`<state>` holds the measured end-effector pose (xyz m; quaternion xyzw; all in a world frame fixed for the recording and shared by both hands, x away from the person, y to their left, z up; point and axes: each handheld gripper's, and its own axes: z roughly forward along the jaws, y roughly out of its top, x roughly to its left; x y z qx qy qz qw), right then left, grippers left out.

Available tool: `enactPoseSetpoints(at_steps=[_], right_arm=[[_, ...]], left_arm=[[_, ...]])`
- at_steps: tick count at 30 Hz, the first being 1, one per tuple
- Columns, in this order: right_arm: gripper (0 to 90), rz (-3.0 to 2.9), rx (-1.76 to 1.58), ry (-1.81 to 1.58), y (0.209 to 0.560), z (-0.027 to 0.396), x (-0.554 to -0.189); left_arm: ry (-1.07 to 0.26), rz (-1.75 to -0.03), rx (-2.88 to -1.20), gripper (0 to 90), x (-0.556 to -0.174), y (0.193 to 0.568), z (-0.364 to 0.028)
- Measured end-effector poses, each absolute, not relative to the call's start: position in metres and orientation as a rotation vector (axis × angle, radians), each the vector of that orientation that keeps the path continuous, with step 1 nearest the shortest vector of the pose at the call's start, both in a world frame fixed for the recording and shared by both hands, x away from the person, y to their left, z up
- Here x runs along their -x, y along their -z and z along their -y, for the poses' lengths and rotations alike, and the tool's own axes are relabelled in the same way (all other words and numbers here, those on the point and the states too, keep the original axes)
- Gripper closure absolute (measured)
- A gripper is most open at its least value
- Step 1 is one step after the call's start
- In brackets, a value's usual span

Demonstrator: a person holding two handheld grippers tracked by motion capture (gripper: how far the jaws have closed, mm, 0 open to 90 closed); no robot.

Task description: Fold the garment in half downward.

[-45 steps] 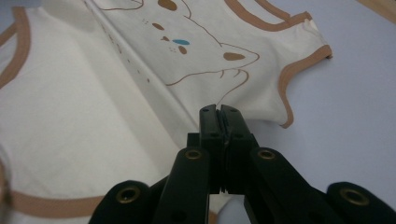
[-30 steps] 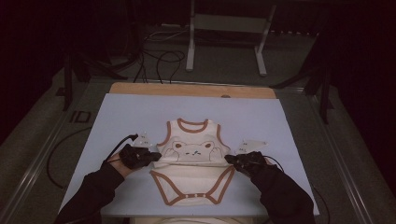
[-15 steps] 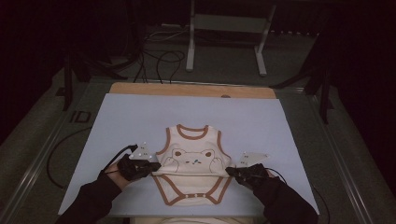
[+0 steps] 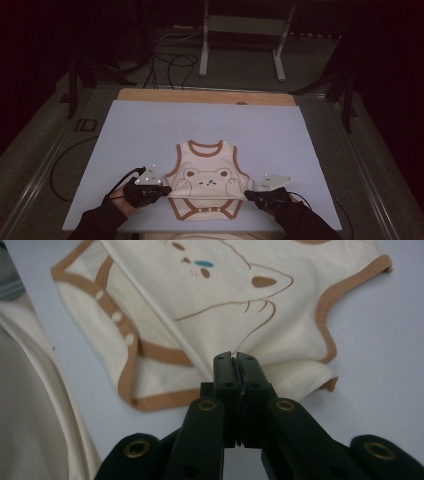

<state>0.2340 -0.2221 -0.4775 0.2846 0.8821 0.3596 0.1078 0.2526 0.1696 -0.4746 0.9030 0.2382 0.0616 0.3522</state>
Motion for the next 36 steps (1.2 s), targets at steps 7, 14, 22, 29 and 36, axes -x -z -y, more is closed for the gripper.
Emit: enactPoseSetpoints(at_steps=[7,14,22,29,36], right_arm=[[89.1,-2.614,-0.853,-1.056,0.483,0.225,-0.224],[89.1,-2.633,-0.858,-1.037,0.488,0.226,-0.218],[89.1,-2.652,-0.868,-1.029,0.493,0.228,-0.212],[89.0,-2.669,-0.873,-1.018,0.5,0.227,-0.21],[88.6,-2.679,-0.888,-1.007,0.508,0.228,-0.21]], left_arm=[[-0.132,-0.61,-2.343,88.5,-0.24,0.481,-0.167],[-0.12,-0.597,-2.366,88.5,-0.228,0.486,-0.162],[-0.094,-0.594,-2.39,88.4,-0.222,0.493,-0.16],[-0.067,-0.592,-2.401,88.4,-0.22,0.502,-0.16],[-0.073,-0.596,-2.401,87.8,-0.219,0.507,-0.16]])
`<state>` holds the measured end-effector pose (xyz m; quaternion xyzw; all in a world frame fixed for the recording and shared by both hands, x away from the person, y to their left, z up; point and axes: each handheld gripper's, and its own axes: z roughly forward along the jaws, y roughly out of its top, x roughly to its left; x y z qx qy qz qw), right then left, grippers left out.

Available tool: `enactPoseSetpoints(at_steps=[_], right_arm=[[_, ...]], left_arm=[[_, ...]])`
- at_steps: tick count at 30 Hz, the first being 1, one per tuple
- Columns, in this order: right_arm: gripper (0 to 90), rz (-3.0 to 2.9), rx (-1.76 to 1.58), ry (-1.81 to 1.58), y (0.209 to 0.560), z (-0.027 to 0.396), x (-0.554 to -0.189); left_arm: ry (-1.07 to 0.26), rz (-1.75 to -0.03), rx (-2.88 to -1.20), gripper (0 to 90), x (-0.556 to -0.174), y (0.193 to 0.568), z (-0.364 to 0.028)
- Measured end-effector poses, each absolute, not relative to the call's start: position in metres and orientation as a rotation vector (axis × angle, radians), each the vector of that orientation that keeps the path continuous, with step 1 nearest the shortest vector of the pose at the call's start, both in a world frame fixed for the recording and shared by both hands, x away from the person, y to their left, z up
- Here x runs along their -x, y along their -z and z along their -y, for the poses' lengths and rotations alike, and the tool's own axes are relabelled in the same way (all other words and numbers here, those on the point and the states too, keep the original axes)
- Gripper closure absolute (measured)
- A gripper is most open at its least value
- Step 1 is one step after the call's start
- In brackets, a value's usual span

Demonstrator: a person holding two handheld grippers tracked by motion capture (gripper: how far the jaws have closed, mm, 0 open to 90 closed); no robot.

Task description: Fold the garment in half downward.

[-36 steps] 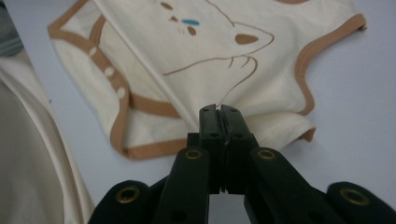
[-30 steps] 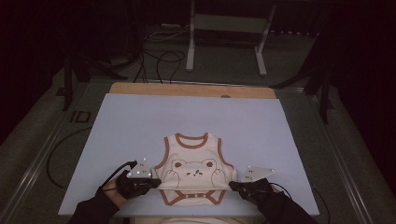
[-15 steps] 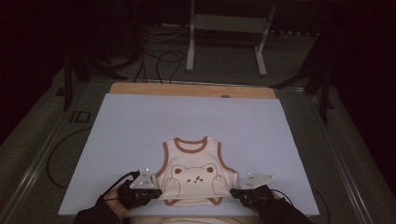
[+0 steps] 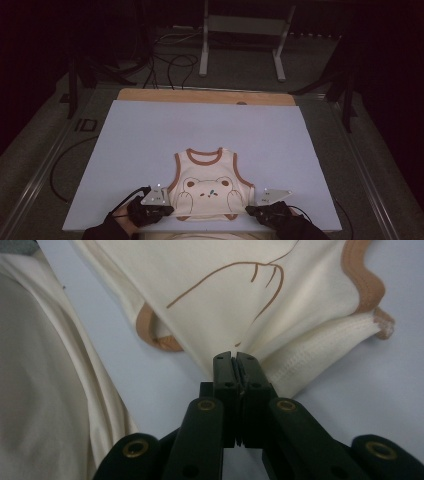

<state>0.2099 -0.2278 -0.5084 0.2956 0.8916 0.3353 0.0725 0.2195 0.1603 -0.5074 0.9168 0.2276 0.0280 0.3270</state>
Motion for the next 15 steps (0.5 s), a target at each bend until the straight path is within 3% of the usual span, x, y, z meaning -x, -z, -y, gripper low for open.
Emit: enactPoseSetpoints(at_steps=[12,15], right_arm=[[86.2,-2.677,-0.866,-1.016,0.5113,0.2287,-0.209],[80.7,-2.68,-0.86,-1.027,0.5119,0.2301,-0.2093]], left_arm=[[-0.069,-0.579,-2.393,78.3,-0.2163,0.5091,-0.1601],[-0.083,-0.573,-2.399,73.4,-0.2161,0.509,-0.1596]])
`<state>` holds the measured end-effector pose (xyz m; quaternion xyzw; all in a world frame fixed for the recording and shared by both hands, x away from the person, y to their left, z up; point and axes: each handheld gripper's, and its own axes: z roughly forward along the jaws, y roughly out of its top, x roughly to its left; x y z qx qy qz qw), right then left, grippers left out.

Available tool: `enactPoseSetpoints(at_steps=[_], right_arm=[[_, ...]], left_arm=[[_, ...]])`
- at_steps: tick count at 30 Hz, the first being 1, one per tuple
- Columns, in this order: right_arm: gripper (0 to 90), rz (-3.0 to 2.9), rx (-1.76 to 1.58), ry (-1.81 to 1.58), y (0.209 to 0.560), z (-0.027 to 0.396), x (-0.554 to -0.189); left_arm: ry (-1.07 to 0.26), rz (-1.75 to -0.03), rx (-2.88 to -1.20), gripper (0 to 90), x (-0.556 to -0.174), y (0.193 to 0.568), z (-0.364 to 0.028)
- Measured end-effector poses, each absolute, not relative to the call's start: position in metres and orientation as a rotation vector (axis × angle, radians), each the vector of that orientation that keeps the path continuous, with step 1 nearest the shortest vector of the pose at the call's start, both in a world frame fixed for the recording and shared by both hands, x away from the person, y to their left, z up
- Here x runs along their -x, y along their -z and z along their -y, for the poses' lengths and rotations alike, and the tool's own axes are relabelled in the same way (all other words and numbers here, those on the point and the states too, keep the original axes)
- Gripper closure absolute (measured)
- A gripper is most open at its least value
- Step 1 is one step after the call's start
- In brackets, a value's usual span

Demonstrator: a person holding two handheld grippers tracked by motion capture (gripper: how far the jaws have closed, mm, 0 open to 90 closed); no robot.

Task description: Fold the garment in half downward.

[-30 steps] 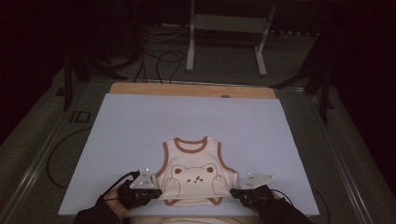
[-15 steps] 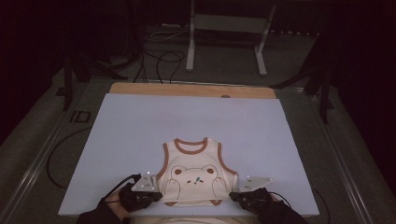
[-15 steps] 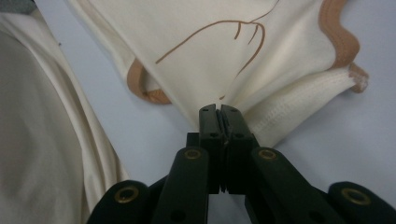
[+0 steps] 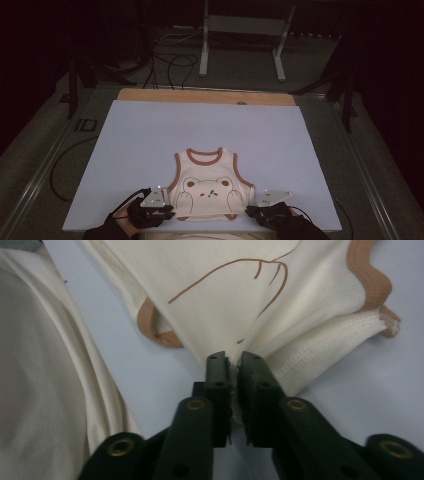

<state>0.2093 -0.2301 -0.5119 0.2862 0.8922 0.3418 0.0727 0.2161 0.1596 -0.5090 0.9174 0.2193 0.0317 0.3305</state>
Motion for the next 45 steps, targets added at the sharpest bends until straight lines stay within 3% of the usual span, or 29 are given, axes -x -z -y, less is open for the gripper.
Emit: enactPoseSetpoints(at_steps=[3,4,7,8,11,12,13,14,15,16,17,20,24,45], right_arm=[[76.7,-2.684,-0.86,-1.038,0.512,0.231,-0.209],[68.5,-2.694,-0.876,-1.053,0.512,0.231,-0.21],[60.6,-2.708,-0.86,-1.063,0.511,0.23,-0.209],[51.7,-2.704,-0.857,-1.091,0.511,0.229,-0.208],[45.7,-2.703,-0.864,-1.117,0.509,0.23,-0.209],[38.7,-2.7,-0.86,-1.141,0.507,0.23,-0.21],[38.7,-2.7,-0.86,-1.141,0.507,0.23,-0.21],[32.9,-2.696,-0.852,-1.153,0.505,0.23,-0.21],[32.9,-2.696,-0.852,-1.153,0.505,0.23,-0.21],[26.8,-2.689,-0.851,-1.158,0.504,0.229,-0.211],[26.8,-2.689,-0.851,-1.158,0.504,0.229,-0.211],[17.2,-2.677,-0.86,-1.179,0.501,0.23,-0.213],[13.7,-2.645,-0.881,-1.18,0.497,0.232,-0.215],[9.3,-2.529,-0.827,-1.196,0.46,0.237,-0.235]], left_arm=[[-0.073,-0.56,-2.4,67.6,-0.215,0.509,-0.159],[-0.058,-0.552,-2.398,64.5,-0.215,0.508,-0.159],[-0.057,-0.541,-2.395,55.6,-0.214,0.508,-0.158],[-0.058,-0.534,-2.379,49.9,-0.214,0.507,-0.158],[-0.061,-0.545,-2.359,42.2,-0.215,0.504,-0.159],[-0.062,-0.557,-2.344,39.4,-0.216,0.501,-0.16],[-0.062,-0.557,-2.344,35.1,-0.216,0.501,-0.16],[-0.057,-0.558,-2.337,30.4,-0.216,0.5,-0.161],[-0.054,-0.567,-2.332,30.4,-0.217,0.499,-0.161],[-0.054,-0.575,-2.329,25.9,-0.217,0.498,-0.161],[-0.042,-0.56,-2.334,25.9,-0.218,0.498,-0.163],[-0.028,-0.584,-2.304,13.5,-0.221,0.495,-0.166],[-0.038,-0.573,-2.31,2.3,-0.223,0.491,-0.167],[-0.127,-0.516,-2.294,0.0,-0.245,0.46,-0.174]])
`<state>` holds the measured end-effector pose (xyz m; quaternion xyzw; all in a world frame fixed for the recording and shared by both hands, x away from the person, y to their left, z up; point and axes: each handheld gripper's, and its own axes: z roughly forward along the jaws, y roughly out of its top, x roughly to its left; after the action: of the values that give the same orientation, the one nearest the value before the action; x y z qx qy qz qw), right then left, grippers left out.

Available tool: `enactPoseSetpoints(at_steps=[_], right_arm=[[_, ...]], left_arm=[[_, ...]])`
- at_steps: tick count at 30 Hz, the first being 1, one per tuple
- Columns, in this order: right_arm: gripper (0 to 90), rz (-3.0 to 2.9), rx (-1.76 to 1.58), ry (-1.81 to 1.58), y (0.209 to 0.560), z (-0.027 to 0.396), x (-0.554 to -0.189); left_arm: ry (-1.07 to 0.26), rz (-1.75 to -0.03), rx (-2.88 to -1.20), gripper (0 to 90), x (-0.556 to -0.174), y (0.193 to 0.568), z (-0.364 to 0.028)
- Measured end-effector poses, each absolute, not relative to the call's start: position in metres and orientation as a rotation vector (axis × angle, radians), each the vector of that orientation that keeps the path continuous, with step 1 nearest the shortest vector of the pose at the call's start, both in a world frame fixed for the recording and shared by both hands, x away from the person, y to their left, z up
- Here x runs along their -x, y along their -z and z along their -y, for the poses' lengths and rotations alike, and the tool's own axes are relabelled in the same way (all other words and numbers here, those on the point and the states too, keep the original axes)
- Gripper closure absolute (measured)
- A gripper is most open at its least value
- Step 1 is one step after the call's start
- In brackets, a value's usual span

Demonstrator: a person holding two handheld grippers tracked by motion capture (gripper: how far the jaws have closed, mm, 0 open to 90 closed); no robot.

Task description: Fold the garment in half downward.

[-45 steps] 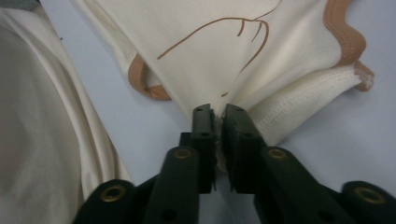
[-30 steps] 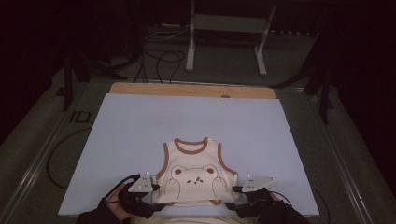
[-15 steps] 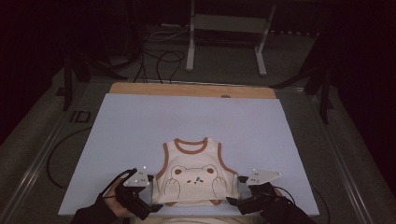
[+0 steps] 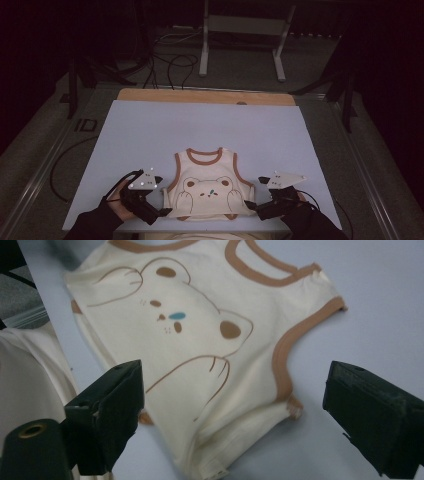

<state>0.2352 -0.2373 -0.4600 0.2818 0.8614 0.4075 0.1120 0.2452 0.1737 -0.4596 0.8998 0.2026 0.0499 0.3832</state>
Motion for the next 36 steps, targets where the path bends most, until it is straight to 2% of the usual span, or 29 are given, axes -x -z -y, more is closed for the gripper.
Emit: enactPoseSetpoints(at_steps=[23,36], right_arm=[[9.0,-2.424,-0.751,-1.225,0.416,0.23,-0.281],[9.0,-2.451,-0.718,-1.201,0.408,0.219,-0.316]], left_arm=[[-0.181,-0.451,-2.291,0.0,-0.28,0.423,-0.166],[-0.186,-0.455,-2.283,0.0,-0.307,0.414,-0.165]])
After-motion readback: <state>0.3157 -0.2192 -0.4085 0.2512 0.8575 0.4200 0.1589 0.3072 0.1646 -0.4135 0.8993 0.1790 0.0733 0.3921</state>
